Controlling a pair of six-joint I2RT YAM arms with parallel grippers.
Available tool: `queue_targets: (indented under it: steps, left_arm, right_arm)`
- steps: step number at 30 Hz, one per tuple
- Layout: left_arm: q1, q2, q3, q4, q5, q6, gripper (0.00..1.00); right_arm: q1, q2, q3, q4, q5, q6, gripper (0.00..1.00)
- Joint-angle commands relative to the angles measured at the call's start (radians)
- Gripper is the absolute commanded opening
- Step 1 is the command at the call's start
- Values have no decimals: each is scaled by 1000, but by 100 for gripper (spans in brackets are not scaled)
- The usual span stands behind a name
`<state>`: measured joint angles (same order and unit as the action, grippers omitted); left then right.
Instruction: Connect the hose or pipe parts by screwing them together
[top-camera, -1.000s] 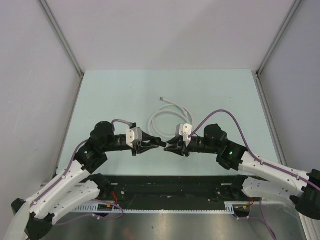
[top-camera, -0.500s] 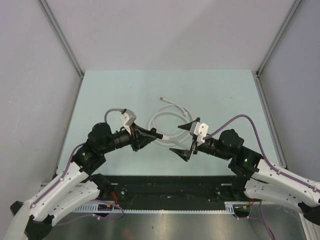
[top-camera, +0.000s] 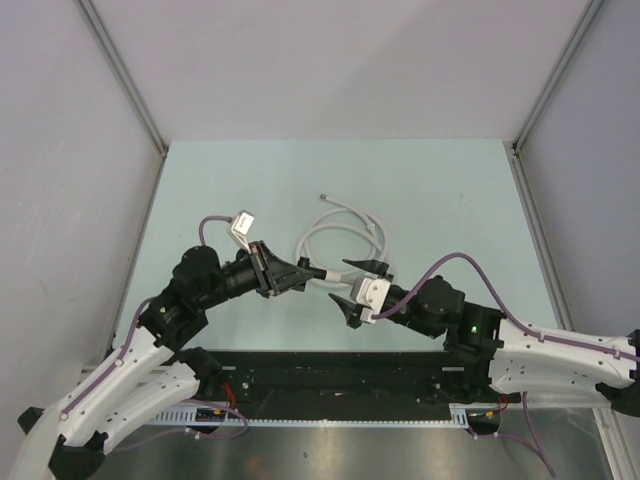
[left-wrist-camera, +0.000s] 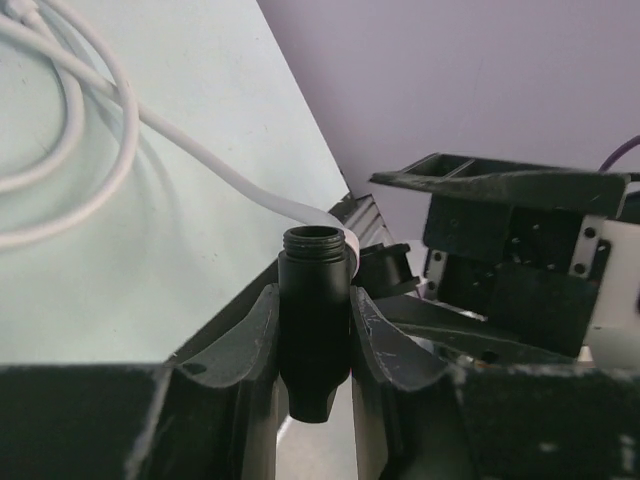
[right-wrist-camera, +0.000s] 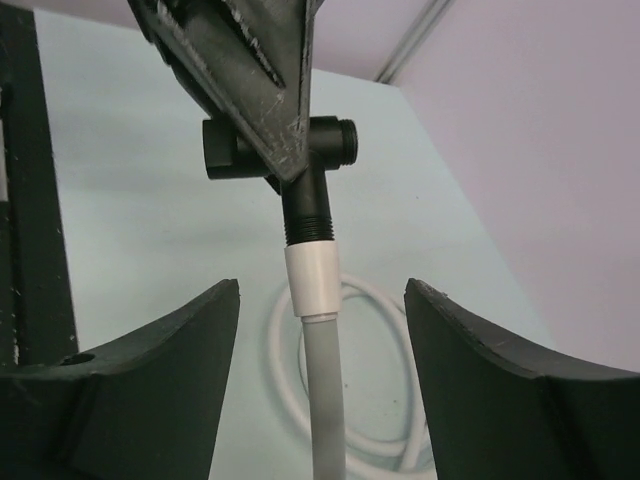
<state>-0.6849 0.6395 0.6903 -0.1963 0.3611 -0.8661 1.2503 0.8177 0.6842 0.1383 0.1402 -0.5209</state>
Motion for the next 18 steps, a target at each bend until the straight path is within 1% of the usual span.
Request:
queue_targets:
  steps: [1,2,4,5,7,10,12,14,15,16,18]
  left_arm:
    - [5,-31,60,54,9,-185,0]
    - [5,-35,61,52,10,-200,0]
    - [5,-40,61,49,10,-215,0]
    - [5,-38,61,47,18,-231,0]
    - [7,-29,61,44,38,-243,0]
    - [10,-11,61,44,75,-264,0]
    - [12,0,60,44,96,-275,0]
    - [12,3,55,44,105,-286,0]
    - [15,3,55,43,110,-286,0]
    - [15,6,55,43,113,-284,0]
    - [18,5,57,44,119,-280,0]
  right_arm:
    - [37,64,3,52,102,-114,69]
    - [43,76,3,58,125,-122,65]
    - [55,103,5,66,148,-143,61]
    - [60,110,5,82,154,-149,57]
    - [64,130,3,99,159,-159,53]
    - [66,153,3,135,164,-169,45]
    - [70,164,5,155,162,-179,43]
    - [74,178,5,168,159,-186,36]
    - [74,179,3,173,156,-194,31]
    - [75,184,5,175,153,-195,19]
    - [80,182,8,170,138,-180,7]
